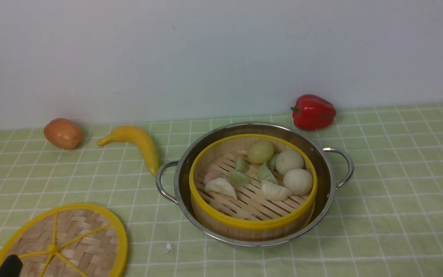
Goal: Place the steamer in the pot on the green tablecloth, and put the lid on the steamer.
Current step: 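Grasp the bamboo steamer lid lying on the table by its centre knob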
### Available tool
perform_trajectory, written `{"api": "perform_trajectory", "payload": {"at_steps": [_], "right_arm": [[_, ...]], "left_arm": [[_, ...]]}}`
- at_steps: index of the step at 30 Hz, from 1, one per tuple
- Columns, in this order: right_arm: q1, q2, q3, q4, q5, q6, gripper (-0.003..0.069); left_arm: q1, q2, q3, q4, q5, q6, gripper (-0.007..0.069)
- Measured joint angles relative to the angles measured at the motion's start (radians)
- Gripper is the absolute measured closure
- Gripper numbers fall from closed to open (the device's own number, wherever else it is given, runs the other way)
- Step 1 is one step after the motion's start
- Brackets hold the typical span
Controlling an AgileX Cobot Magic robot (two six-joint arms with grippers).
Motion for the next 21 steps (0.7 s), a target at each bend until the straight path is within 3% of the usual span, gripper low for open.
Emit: {"api": "perform_trajectory", "payload": {"at_steps": [6, 12, 16, 21], "right_arm": [[0.0, 0.0, 0.0, 0.0, 0.0, 0.0, 0.0416], [0.0, 0.0, 0.0, 0.001, 0.0, -0.005, 0.0416], [0.0, 0.0, 0.0, 0.001, -0.001, -0.004, 0.0416], [0.0, 0.0, 0.0, 0.001, -0.001, -0.004, 0.0416]], "left_arm": [[0.0, 0.0, 0.0, -0.009, -0.181, -0.043, 0.0382], [0.0, 0.0, 0.0, -0.009, -0.391, -0.166, 0.0382], [0.0, 0.0, -0.007, -0.009, -0.529, -0.168, 0.0382], [0.0, -0.001, -0.091, 0.002, -0.567, -0.079, 0.0382]]}}
